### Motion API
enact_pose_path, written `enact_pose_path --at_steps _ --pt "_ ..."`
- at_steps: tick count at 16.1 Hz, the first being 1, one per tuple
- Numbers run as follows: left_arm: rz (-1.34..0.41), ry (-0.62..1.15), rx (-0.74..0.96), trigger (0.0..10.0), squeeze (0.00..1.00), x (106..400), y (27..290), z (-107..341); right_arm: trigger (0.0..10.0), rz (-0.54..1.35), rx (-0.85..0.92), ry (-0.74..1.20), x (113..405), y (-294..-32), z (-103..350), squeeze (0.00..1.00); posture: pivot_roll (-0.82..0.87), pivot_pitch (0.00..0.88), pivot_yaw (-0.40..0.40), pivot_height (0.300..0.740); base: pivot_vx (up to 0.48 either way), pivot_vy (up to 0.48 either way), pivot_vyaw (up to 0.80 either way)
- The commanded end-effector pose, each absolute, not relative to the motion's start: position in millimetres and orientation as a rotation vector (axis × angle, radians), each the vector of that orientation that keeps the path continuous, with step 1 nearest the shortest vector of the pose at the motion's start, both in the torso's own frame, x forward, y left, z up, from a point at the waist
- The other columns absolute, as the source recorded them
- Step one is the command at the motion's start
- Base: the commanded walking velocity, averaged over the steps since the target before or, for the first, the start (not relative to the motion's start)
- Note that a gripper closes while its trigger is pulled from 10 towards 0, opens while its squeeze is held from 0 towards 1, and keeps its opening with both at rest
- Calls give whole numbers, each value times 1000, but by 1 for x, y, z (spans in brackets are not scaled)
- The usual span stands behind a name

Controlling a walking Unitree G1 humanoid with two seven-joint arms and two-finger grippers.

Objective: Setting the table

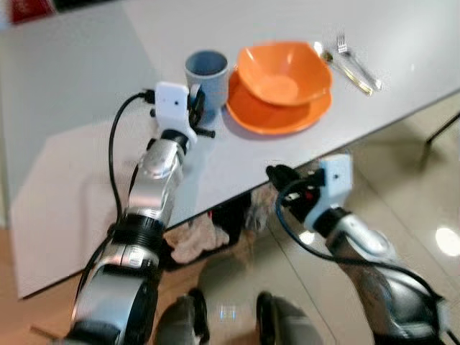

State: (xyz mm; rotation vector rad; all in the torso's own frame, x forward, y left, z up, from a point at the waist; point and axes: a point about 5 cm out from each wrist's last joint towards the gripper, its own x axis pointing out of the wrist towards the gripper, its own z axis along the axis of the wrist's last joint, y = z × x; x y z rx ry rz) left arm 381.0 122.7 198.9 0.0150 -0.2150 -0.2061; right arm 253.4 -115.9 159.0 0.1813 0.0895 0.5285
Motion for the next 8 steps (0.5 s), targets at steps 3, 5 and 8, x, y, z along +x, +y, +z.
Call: enact_pose_path --at_steps 3,5,8 --pt "-74 -287 42 10000 0 392 143 220 10000 514 192 96 245 -121 170 0 -274 417 23 740 0 0 0" --pt "-35 -280 46 10000 133 394 148 216 10000 497 186 108 243 -125 171 0 -282 418 23 740 0 0 0" --pt "-30 -273 71 10000 1000 393 144 207 10000 468 183 127 243 -131 171 0 -280 411 23 740 0 0 0"
